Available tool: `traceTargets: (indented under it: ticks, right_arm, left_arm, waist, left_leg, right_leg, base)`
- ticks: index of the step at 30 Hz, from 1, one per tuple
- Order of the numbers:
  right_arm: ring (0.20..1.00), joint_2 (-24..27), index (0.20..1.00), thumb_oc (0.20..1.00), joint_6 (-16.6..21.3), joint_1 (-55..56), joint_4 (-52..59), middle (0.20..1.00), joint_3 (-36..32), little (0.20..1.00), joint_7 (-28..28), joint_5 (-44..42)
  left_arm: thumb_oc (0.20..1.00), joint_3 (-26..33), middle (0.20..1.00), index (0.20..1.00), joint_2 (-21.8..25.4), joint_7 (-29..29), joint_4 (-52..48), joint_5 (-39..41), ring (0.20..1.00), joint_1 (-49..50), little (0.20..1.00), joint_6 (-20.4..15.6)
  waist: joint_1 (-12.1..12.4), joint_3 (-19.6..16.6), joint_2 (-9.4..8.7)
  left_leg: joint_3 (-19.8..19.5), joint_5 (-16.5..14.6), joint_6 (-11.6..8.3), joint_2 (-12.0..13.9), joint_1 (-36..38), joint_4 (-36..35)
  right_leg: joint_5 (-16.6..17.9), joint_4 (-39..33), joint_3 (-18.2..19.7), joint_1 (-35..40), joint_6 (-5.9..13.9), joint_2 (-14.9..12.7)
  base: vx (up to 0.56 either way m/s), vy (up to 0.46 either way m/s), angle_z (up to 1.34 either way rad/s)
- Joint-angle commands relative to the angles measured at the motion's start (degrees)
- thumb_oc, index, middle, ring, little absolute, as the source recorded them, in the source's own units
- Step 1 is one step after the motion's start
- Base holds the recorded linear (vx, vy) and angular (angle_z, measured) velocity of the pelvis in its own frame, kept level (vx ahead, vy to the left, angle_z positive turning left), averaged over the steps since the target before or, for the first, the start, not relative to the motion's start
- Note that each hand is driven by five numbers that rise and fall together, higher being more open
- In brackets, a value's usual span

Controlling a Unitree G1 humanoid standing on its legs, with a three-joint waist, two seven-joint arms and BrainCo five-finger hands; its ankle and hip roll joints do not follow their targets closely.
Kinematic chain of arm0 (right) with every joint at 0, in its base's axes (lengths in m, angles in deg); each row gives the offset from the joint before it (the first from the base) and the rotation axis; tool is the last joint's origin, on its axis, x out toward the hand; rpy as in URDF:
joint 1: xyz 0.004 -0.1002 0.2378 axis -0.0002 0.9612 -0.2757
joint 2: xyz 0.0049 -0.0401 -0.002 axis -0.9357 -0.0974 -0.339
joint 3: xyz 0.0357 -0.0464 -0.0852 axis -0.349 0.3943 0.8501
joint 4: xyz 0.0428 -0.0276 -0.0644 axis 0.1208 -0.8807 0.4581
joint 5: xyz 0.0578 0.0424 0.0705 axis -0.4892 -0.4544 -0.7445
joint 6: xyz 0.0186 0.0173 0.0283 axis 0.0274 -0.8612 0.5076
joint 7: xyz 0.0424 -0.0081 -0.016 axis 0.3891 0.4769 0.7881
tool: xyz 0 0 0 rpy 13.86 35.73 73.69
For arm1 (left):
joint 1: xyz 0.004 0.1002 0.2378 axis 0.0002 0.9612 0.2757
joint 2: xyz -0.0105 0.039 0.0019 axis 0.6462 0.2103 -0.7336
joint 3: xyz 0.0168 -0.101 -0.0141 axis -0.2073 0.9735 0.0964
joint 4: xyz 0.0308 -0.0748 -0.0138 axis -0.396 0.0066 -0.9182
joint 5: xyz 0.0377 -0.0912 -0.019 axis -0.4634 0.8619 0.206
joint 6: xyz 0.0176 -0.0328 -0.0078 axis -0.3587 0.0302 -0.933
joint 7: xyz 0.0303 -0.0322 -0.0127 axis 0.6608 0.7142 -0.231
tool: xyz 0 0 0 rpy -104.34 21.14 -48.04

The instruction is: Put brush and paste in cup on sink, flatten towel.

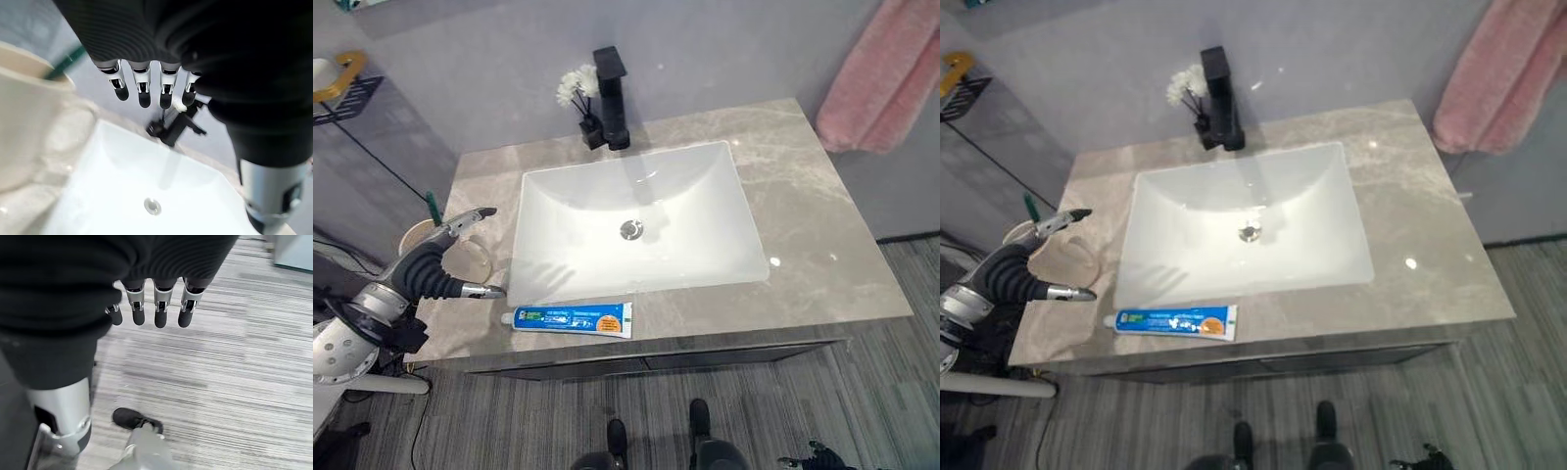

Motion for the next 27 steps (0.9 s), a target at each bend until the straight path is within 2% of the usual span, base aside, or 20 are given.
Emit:
traceTargets:
  ticks: [1,6,12,17,20,23,27]
  right_arm:
    - [1.000,1.9,1.000,1.000,-0.3,-1.1,-0.3,1.000,0.8,1.000,-1.6,-0.4]
    - [1.000,2.2,1.000,1.000,0.0,-1.6,0.6,1.000,1.4,1.000,-2.1,-0.2]
    - [1.000,3.0,1.000,1.000,0.3,-0.5,3.2,1.000,2.5,1.000,-2.0,1.5]
    - [1.000,4.0,1.000,1.000,-0.1,0.1,5.3,1.000,2.1,1.000,-1.9,2.3]
    - [1.000,4.0,1.000,1.000,-0.5,0.5,5.9,1.000,1.8,1.000,-1.4,2.9]
    - [1.000,3.9,1.000,1.000,-0.7,0.7,6.3,1.000,1.7,1.000,-1.2,3.1]
    - [1.000,3.8,1.000,1.000,-1.1,0.7,6.6,1.000,2.1,1.000,-0.5,3.7]
  left_arm:
    - [1.000,1.1,1.000,1.000,0.2,2.2,1.0,-2.1,1.000,-5.5,1.000,-1.8]
    - [1.000,0.9,1.000,1.000,2.2,2.4,-2.0,-5.9,1.000,-6.3,1.000,-2.2]
    - [1.000,0.3,1.000,1.000,2.9,2.5,-3.3,-10.4,1.000,-6.5,1.000,-2.3]
    - [1.000,0.2,1.000,1.000,2.7,2.0,-2.8,-12.3,1.000,-5.9,1.000,-1.7]
    - [1.000,0.6,1.000,1.000,2.4,1.3,-2.3,-12.7,1.000,-4.9,1.000,-0.9]
    - [1.000,0.9,1.000,1.000,2.2,0.9,-2.2,-12.8,1.000,-4.2,1.000,-0.6]
    - [1.000,2.1,1.000,1.000,1.4,-0.3,-2.1,-13.7,1.000,-1.2,1.000,0.1]
  waist:
    - [-2.2,0.5,-1.19]
    - [-2.0,0.7,-1.15]
    - [-2.4,1.7,-1.06]
    - [-2.8,3.3,-0.89]
    - [-2.6,3.6,-0.90]
    - [-2.8,3.7,-0.99]
    - [-2.3,3.7,-1.10]
  left_leg:
    - [1.8,3.3,-2.62,0.8,-2.5,0.4]
    - [2.6,3.3,-2.58,1.0,-3.5,0.4]
    - [2.3,3.1,-2.50,1.0,-2.1,0.4]
    - [2.1,2.4,-2.10,1.0,1.2,0.9]
    - [1.7,1.6,-2.02,1.2,3.8,1.8]
    - [1.5,1.3,-2.03,1.3,4.9,1.9]
    - [0.9,0.5,-2.06,1.3,8.5,2.4]
  right_leg:
    - [-0.6,0.4,1.6,1.0,4.54,-3.6]
    - [0.0,0.4,2.9,-1.0,4.91,-3.8]
    - [-1.0,0.5,2.5,0.8,4.62,-3.8]
    - [-2.8,2.4,2.3,3.7,4.03,-3.8]
    - [-5.2,5.5,1.5,6.1,3.44,-3.7]
    - [-5.8,5.9,1.1,7.2,3.38,-3.8]
    - [-7.0,5.3,-0.5,12.3,3.21,-3.9]
  base:
    - [-0.02,0.032,-0.25]
    - [-0.03,0.027,-0.18]
    - [0.00,-0.001,-0.04]
    - [0.00,-0.002,0.04]
    - [0.03,-0.024,0.09]
    - [0.03,-0.023,0.16]
    - [0.05,-0.036,0.12]
